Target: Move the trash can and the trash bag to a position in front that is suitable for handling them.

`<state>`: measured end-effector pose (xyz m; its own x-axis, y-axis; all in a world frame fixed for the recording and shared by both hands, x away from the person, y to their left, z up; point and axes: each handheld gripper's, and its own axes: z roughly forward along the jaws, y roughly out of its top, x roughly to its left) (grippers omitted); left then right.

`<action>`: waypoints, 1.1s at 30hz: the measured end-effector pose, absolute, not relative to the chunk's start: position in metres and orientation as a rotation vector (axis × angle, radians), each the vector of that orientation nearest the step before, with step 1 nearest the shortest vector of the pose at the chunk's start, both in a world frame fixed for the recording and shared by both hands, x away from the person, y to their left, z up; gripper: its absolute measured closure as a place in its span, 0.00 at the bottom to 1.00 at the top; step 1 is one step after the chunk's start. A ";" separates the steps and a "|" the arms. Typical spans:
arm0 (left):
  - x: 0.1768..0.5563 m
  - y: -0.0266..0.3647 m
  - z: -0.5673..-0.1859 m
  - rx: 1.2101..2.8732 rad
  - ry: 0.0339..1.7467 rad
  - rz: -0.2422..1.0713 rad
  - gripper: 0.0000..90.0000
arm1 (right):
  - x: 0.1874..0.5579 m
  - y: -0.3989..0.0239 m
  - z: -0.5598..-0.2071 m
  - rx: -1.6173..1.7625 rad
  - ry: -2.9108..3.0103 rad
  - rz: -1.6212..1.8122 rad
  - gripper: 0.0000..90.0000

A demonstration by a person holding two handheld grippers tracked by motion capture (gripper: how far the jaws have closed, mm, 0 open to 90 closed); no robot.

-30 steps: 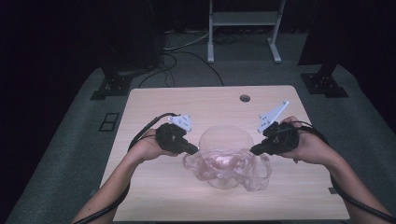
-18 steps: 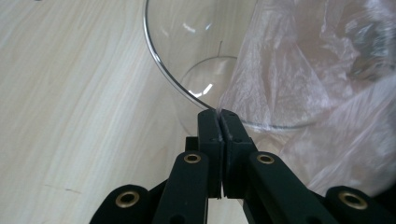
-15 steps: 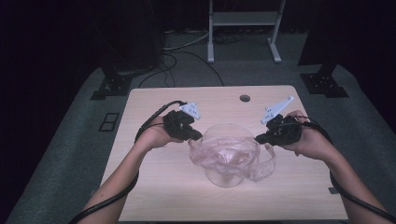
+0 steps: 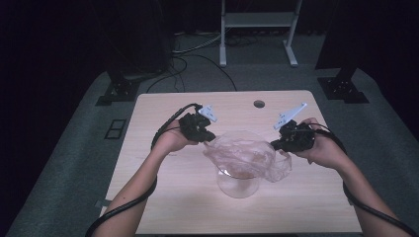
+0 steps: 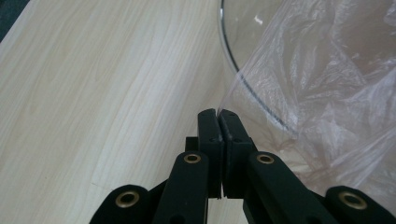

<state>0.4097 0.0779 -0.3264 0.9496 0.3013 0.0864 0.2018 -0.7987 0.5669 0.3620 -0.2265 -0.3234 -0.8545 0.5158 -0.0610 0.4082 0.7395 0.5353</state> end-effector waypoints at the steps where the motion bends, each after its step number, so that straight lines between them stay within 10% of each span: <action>1: 0.411 0.079 -0.329 2.514 0.366 0.219 0.98 | 0.363 -0.227 -0.324 0.739 2.738 0.776 1.00; 24: 0.432 0.088 -0.385 2.452 0.517 0.044 0.96 | 0.384 -0.220 -0.372 0.862 2.810 0.713 1.00; 33: 0.424 0.105 -0.367 2.371 0.450 0.039 0.74 | 0.375 -0.242 -0.355 0.842 2.762 0.921 0.82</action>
<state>0.4236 0.1051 -0.3669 0.9387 0.3311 -0.0961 0.3093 -0.6859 0.6587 0.3749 -0.2419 -0.3545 -0.8399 0.5385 0.0676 0.4713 0.6619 0.5828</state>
